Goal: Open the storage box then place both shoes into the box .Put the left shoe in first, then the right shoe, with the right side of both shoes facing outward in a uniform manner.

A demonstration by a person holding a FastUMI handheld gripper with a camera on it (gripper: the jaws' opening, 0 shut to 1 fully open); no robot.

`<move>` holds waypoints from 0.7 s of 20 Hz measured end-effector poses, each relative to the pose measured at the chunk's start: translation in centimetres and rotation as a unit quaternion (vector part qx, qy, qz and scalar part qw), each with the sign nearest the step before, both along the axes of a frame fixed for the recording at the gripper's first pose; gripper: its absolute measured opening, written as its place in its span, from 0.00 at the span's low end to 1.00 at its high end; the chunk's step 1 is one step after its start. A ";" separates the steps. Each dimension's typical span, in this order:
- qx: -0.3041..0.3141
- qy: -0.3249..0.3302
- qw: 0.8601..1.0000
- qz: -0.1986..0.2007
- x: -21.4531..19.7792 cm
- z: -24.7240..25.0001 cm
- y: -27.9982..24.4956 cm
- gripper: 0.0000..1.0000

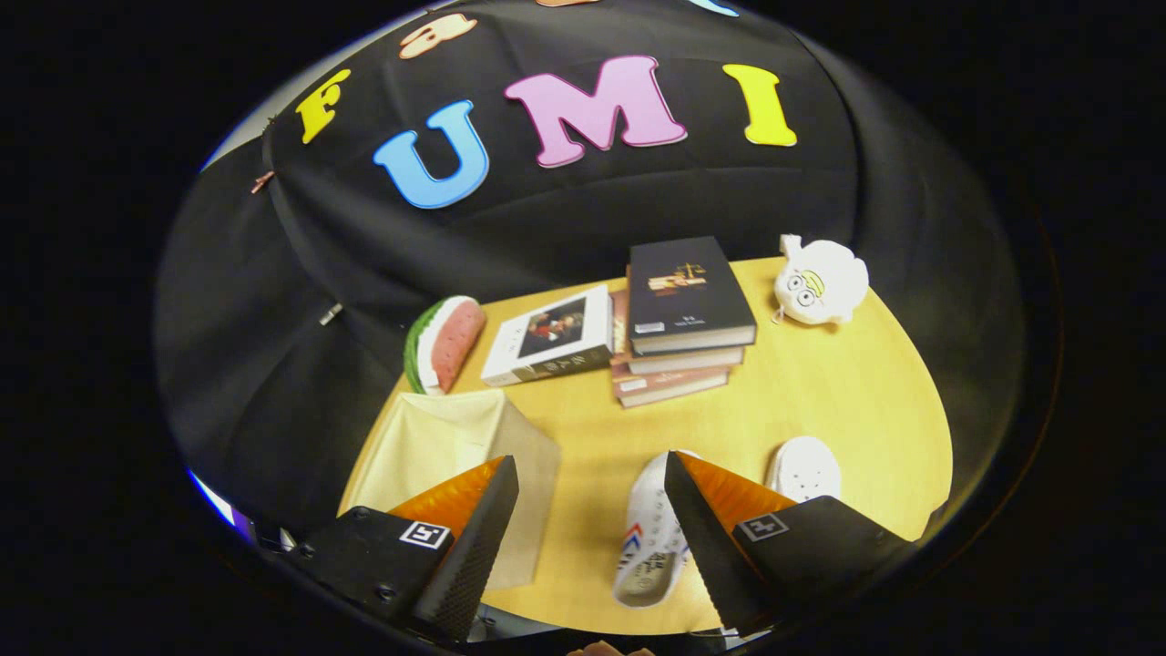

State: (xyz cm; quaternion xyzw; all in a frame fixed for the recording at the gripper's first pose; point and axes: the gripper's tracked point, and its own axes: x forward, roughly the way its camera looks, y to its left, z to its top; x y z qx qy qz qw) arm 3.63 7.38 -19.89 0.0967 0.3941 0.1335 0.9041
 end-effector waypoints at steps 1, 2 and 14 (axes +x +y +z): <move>-0.012 0.016 1.000 -0.001 -0.5 -1.4 -0.9 0.98; -0.024 0.030 0.999 -0.005 -1.0 -2.7 -1.9 0.98; -0.026 0.160 0.987 0.008 -4.3 -13.8 -4.9 0.99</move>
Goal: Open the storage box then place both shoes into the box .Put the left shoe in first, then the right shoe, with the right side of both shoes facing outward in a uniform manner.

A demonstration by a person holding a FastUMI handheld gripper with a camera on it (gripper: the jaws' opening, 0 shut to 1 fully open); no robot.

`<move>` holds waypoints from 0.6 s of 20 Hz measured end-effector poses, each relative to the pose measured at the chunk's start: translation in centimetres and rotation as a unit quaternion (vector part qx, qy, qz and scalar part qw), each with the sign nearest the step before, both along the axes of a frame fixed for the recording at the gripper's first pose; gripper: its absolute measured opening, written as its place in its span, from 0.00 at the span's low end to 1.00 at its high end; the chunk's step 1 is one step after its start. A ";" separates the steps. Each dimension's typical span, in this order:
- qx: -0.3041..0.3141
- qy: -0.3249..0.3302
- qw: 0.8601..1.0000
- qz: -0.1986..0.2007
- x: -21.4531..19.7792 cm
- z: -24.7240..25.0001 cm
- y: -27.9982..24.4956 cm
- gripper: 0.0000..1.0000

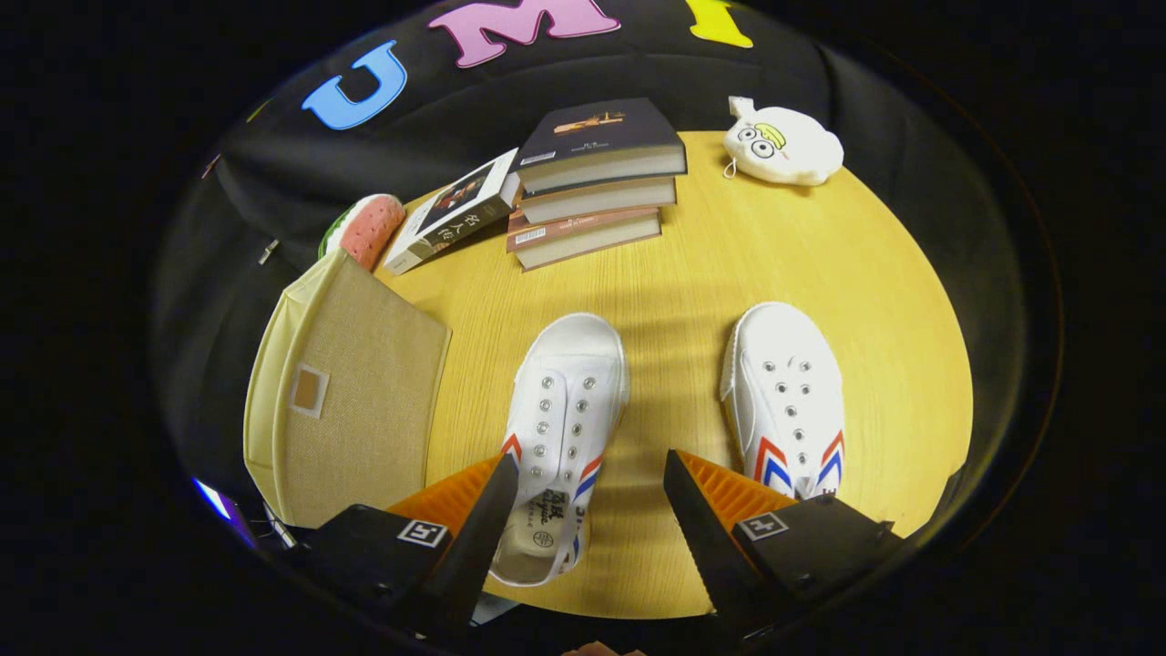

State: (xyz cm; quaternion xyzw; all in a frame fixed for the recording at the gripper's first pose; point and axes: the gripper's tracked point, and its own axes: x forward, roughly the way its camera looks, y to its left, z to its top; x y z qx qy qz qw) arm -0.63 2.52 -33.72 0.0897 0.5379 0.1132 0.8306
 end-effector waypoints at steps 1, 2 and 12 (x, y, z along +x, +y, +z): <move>-0.006 0.005 1.000 -0.001 0.0 -0.7 -0.3 0.99; -0.013 0.012 1.000 -0.003 0.1 -1.3 -0.8 0.99; 0.003 0.077 0.997 -0.003 -0.5 -4.4 0.1 0.76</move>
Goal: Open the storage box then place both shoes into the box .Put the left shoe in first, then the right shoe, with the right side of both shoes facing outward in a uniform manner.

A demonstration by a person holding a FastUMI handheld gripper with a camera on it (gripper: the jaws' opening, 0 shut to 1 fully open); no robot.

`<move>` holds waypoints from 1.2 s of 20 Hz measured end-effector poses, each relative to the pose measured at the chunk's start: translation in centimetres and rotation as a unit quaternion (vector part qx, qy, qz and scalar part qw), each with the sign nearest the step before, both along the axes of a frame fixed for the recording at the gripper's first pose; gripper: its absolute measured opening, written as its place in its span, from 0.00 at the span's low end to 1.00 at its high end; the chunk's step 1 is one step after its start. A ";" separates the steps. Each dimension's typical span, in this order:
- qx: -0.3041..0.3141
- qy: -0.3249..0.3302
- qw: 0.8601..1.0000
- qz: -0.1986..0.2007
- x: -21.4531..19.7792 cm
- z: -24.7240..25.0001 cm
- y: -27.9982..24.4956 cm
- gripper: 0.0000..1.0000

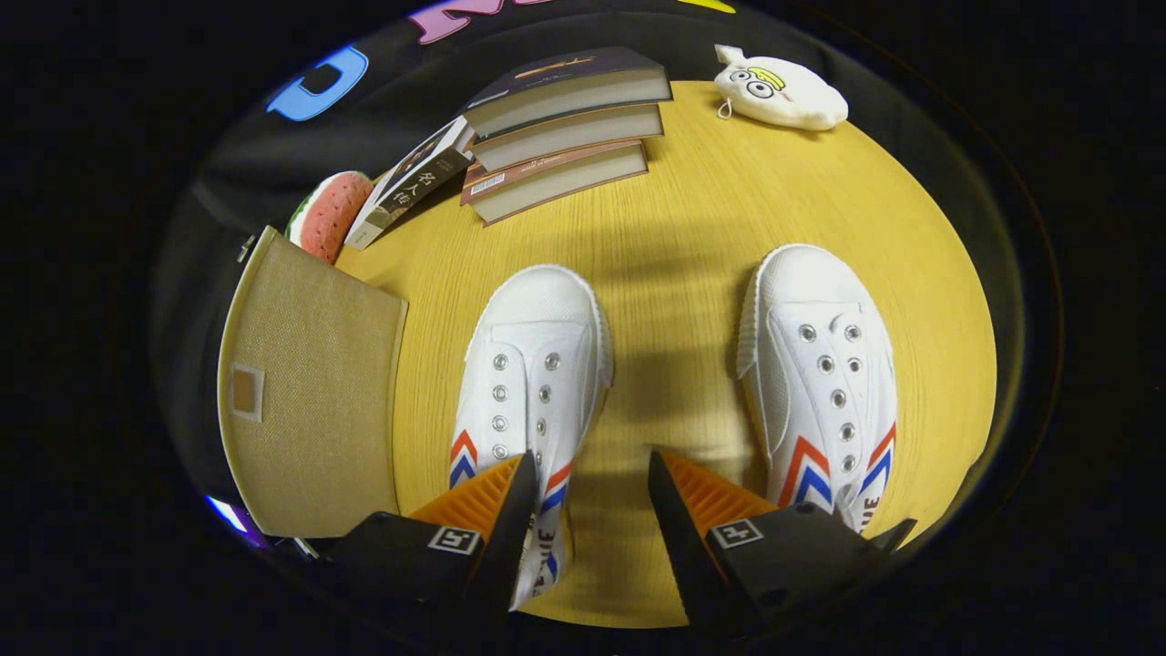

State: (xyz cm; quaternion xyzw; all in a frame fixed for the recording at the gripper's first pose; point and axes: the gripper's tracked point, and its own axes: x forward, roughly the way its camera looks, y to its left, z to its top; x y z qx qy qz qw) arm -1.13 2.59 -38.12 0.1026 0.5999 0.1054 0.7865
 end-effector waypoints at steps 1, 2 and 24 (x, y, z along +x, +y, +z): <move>0.011 0.007 1.000 0.007 -0.2 -0.1 0.7 0.68; 0.018 0.012 1.000 0.004 -0.2 0.0 1.1 0.62; 0.118 0.017 0.982 -0.149 -0.8 7.1 1.4 0.05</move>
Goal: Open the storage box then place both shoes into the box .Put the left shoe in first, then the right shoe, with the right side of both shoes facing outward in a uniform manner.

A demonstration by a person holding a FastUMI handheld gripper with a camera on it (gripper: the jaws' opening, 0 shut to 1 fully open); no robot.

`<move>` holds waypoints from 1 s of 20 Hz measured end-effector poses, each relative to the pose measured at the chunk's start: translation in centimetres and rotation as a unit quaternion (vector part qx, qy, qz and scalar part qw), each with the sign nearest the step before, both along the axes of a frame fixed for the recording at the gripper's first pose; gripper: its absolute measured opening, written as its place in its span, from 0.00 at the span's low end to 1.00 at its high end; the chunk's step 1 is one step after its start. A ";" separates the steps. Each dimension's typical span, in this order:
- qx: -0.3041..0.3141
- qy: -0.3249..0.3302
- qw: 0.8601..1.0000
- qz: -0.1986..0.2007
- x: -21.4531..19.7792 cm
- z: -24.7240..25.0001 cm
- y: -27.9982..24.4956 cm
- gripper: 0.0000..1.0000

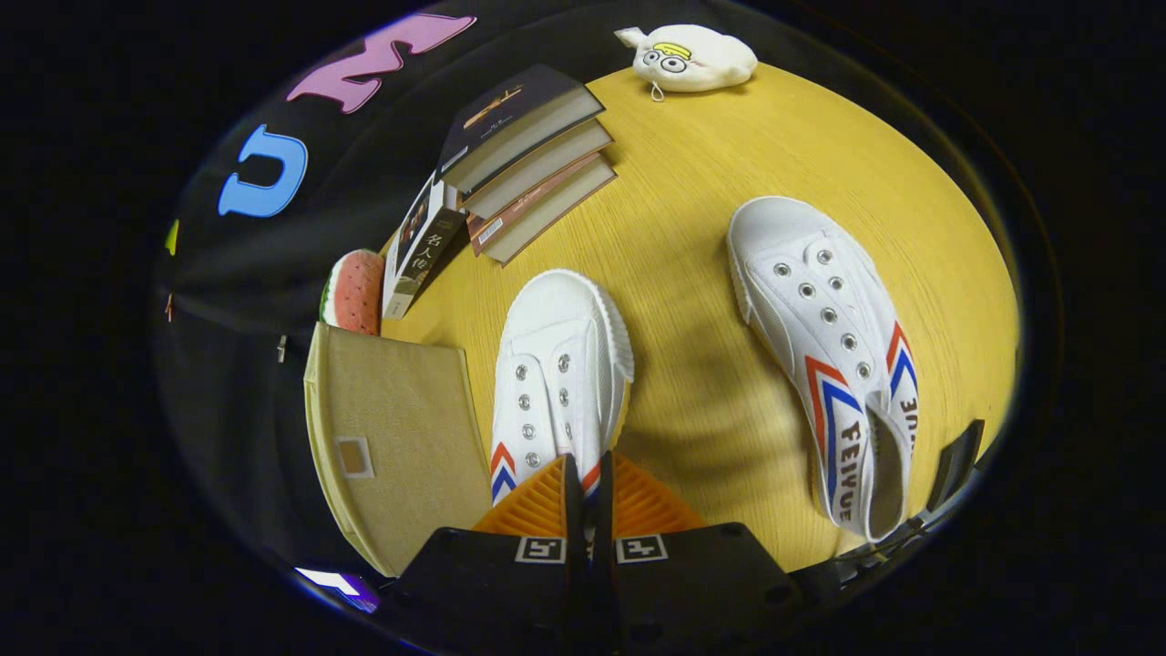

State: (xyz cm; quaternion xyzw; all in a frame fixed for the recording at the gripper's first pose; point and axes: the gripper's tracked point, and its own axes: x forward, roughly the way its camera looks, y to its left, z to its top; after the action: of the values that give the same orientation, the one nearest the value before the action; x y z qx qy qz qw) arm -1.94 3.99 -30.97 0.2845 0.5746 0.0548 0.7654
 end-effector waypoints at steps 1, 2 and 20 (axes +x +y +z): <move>0.003 -0.013 1.000 -0.001 0.0 1.2 0.2 0.05; 0.006 -0.028 1.000 0.005 0.0 2.5 0.4 0.05; 0.033 -0.121 0.990 0.058 -0.5 16.7 15.0 0.05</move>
State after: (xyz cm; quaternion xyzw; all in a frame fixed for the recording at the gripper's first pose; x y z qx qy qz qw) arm -2.42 18.98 -14.30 0.2671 0.4913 0.1515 0.8150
